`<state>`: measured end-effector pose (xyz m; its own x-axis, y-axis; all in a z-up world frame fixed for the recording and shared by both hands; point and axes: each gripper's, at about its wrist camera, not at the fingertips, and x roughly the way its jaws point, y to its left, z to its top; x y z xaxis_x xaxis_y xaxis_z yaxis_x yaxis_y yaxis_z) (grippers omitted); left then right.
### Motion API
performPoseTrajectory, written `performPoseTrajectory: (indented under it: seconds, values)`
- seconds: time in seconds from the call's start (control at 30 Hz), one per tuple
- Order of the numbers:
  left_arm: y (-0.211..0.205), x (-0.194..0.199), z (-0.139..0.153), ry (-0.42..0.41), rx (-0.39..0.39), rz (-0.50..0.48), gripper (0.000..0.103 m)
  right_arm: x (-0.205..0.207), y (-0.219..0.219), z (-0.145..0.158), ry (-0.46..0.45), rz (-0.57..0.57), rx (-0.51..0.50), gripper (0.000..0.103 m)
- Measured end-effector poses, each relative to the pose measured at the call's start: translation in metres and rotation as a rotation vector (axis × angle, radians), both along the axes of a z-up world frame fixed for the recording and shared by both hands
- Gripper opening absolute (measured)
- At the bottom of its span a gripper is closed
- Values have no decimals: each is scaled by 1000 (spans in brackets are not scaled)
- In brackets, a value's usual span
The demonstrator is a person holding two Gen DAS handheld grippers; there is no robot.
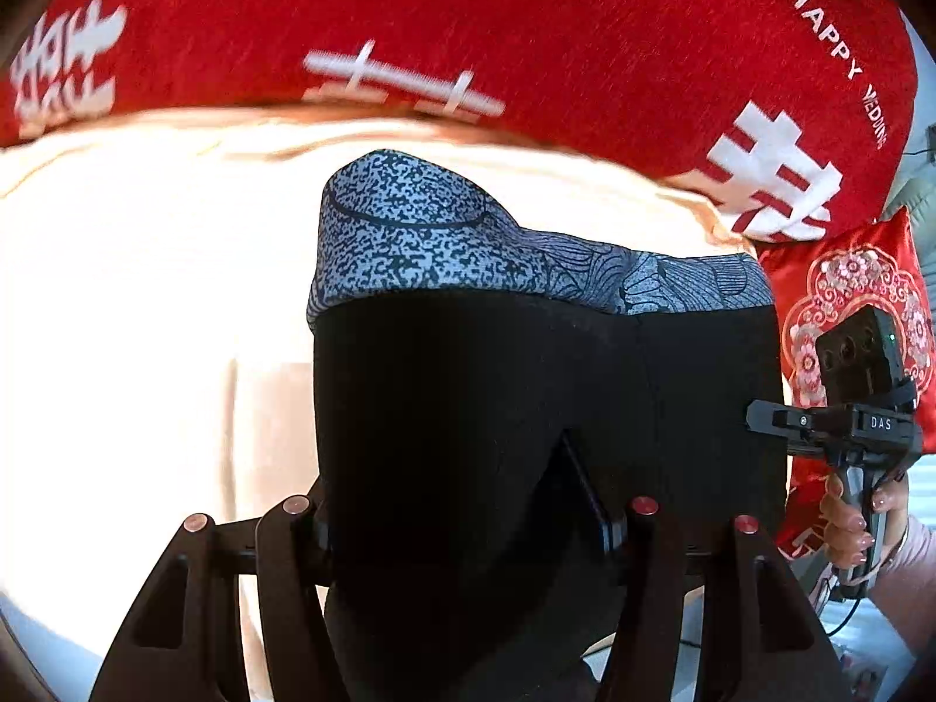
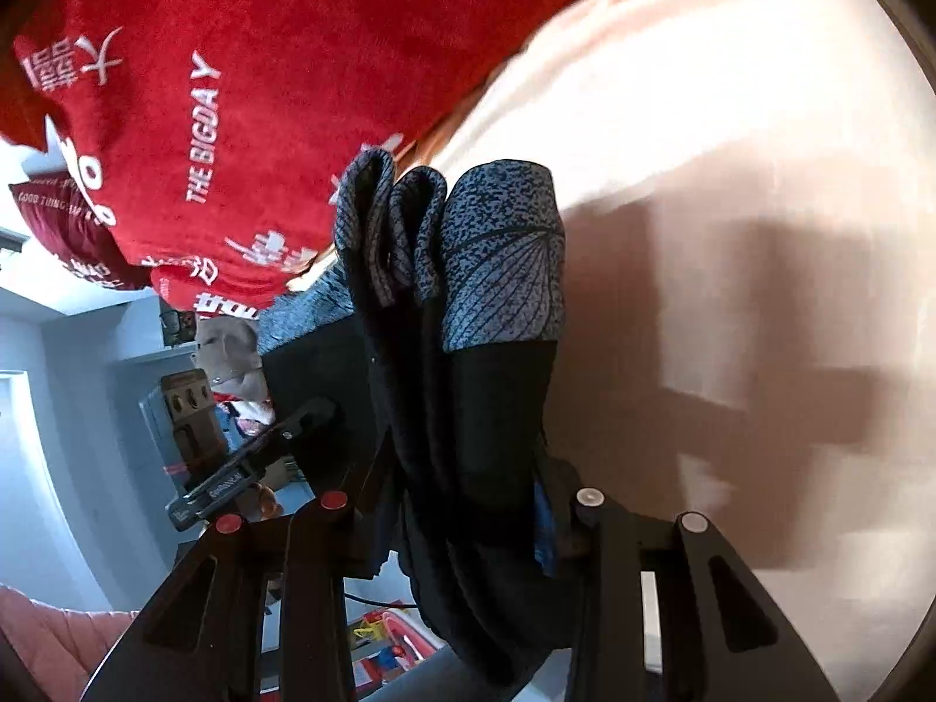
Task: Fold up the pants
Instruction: 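Lower the trouser bundle onto the peach cloth and open the left gripper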
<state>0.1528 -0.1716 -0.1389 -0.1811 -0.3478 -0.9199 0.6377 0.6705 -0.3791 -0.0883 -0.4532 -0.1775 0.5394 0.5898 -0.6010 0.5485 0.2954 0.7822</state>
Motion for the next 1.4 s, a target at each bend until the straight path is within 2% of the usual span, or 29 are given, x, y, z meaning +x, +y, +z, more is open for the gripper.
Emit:
performPoseTrajectory:
  seconds: [0.1,0.17,0.23,0.3,0.43,0.57,0.67,0.8,0.9,0.93,0.97,1.07,1.17,1.23,1.3,1.4]
  values:
    - [16,-6,-20,12,20,-10,61,-13,15,-11,14,0,-9,40]
    - [22,-6,-39,15,38,-10,63,-13,31,-24,54,-10,-4,40]
    - [28,-3,-43,-19,11,-4,74,-12,41,-31,88,-10,-37,41]
    - [29,1,-47,-34,13,-5,82,-15,39,-34,83,-37,-47,43]
    - [31,3,-49,-76,25,-18,94,-19,37,-43,135,-35,-110,54]
    - [28,0,-48,-87,46,-11,95,-17,41,-38,175,-54,-145,58]
    - [8,-13,-46,-121,71,-20,95,-15,47,-29,215,-73,-177,62]
    - [17,-18,-33,-119,100,-19,95,-9,57,-12,273,-67,-258,66]
    - [28,-21,-16,-119,102,-13,95,-11,65,9,297,-54,-316,75]
    - [30,-24,-9,-128,103,-17,100,-14,68,17,292,-59,-320,79]
    - [32,-27,-1,-142,108,-23,103,-16,70,22,285,-68,-316,79]
    - [37,-35,16,-152,115,-37,103,-23,83,38,306,-84,-338,80]
    - [43,-43,31,-170,129,-37,103,-25,101,56,349,-60,-416,81]
    - [47,-50,42,-210,161,-45,103,-25,115,68,372,-46,-470,92]
    - [52,-59,55,-267,184,-61,103,-24,126,80,385,-46,-521,93]
    - [60,-69,71,-307,192,-72,103,-23,141,100,396,-48,-601,93]
